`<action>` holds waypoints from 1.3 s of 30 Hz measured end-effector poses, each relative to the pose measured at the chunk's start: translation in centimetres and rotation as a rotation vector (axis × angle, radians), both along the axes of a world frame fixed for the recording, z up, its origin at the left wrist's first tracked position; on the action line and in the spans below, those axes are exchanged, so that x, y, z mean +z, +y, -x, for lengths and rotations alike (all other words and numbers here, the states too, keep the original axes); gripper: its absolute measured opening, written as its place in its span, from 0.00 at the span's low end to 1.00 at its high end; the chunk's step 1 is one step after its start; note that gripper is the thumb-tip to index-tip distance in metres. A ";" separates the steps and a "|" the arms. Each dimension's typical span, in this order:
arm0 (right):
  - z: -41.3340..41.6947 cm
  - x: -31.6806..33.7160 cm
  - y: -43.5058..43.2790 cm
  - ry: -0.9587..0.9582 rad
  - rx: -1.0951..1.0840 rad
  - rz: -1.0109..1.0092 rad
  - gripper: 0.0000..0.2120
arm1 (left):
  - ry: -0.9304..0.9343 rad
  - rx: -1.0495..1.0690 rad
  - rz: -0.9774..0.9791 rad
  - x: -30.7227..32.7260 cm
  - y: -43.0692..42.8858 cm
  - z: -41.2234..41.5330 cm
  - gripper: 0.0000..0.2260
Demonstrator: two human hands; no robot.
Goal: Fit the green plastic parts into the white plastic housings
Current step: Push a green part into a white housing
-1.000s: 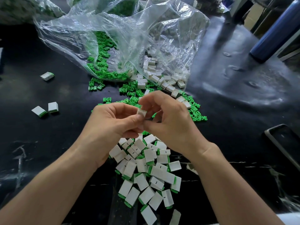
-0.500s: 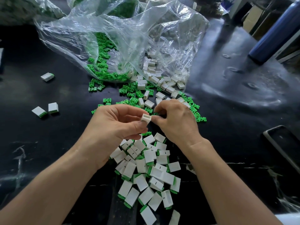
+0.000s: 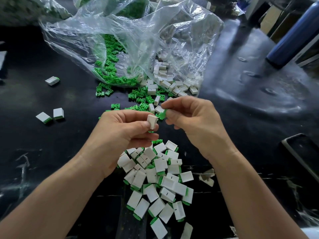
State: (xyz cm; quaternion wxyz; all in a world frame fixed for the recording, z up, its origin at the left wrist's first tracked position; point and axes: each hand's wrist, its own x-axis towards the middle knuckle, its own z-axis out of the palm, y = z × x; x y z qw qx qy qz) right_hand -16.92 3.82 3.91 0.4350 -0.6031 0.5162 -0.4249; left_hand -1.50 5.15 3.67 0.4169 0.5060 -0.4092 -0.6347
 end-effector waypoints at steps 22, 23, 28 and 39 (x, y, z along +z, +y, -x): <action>-0.6 0.1 0.4 0.047 0.059 0.041 0.11 | -0.006 0.007 0.102 -0.2 0.2 0.0 0.06; -0.7 0.0 0.4 0.065 0.055 0.047 0.12 | -0.012 0.007 0.112 -0.1 0.2 0.1 0.07; -0.6 -0.1 0.4 0.088 0.067 0.064 0.12 | -0.042 0.021 0.150 -0.2 0.2 0.2 0.06; -0.6 -0.4 0.4 0.080 0.068 0.051 0.14 | -0.138 0.011 0.264 -0.3 0.6 0.1 0.04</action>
